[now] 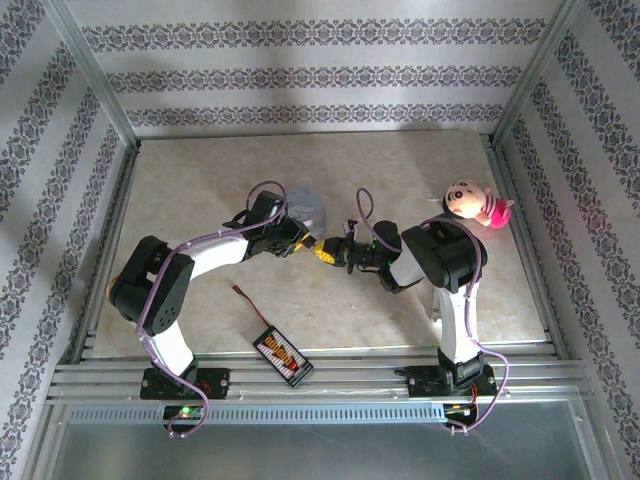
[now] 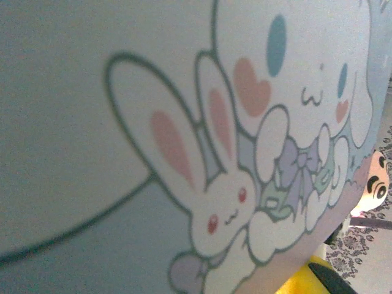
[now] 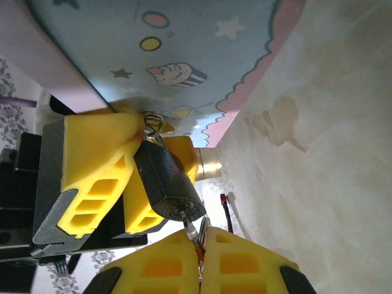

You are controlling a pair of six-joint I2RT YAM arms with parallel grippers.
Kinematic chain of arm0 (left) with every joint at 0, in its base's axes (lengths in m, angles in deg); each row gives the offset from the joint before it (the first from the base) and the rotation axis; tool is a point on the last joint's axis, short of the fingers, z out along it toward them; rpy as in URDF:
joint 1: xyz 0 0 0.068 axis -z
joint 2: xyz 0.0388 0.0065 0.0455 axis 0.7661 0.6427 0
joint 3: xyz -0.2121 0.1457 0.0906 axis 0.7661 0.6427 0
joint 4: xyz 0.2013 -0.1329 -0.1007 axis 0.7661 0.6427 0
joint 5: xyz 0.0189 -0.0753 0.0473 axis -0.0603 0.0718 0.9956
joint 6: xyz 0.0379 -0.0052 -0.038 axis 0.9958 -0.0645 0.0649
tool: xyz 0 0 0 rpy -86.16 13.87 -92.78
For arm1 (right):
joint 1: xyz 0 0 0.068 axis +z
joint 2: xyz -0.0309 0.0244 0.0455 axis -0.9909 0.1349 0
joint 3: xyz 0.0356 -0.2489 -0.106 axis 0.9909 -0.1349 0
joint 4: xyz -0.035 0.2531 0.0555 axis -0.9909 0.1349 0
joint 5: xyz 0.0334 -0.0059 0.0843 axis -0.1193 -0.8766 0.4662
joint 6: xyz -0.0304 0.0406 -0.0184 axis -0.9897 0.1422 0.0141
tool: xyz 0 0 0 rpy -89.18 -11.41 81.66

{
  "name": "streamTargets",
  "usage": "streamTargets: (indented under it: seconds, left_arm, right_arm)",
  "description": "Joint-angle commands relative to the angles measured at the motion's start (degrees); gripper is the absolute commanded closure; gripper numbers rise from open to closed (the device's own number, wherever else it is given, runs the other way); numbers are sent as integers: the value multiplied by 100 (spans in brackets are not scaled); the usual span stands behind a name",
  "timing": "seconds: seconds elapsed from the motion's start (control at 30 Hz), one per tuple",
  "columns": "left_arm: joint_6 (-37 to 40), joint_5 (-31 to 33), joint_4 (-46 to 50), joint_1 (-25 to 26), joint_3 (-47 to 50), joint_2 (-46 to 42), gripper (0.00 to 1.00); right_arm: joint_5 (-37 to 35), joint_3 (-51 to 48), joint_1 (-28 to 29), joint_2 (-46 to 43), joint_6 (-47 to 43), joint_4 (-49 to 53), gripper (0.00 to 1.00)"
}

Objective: Unlock a padlock with a key

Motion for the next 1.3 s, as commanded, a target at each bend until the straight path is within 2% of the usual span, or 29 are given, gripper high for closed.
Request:
streamTargets:
  seconds: [0.0,0.13,0.3,0.33,0.57,0.6,0.67,0.8,0.9,1.0,1.07,1.13,1.2,1.27]
  left_arm:
    - [-23,-1241,-322,222,128,-1,100]
    - [-102,-1248,-482,227,178,17,100]
    - [-171,-1045,-368,224,208,8,100]
    - [-173,-989,-315,221,196,2,100]
    - [-168,-541,100,186,168,-38,100]
    - [-164,-419,178,183,204,-87,96]
    - [-177,-164,205,160,306,-233,73]
    - [20,408,289,137,336,-621,49]
    - [328,841,433,133,228,-948,28]
    - [734,1281,691,132,93,-1282,2]
    - [1084,1612,820,134,32,-1507,1]
    - [1433,1959,1001,132,-21,-1669,1]
    - [1666,2303,1226,132,-72,-1783,1]
    - [1959,2665,1329,132,-88,-1851,1]
  right_arm:
    - [-675,457,-78,84,595,-417,100]
    - [-513,608,-144,248,678,-417,100]
    - [-600,353,-218,34,58,-408,68]
    - [-609,291,-224,-23,-62,-408,65]
    - [-871,-300,-290,-518,-1078,475,59]
    - [-927,-392,-306,-594,-1220,595,59]
    - [-1010,-538,-324,-754,-1489,805,60]
    - [-1138,-626,-285,-1323,-2261,1725,62]
    - [-1507,-429,-133,-2028,-3273,3327,64]
    - [-2515,171,257,-2917,-4749,5733,63]
    - [-3482,645,579,-3333,-5734,7106,61]
    - [-4031,944,708,-3474,-6288,7700,58]
    - [-4103,1135,679,-3463,-6650,7907,44]
    - [-4165,1386,664,-3300,-7024,8134,43]
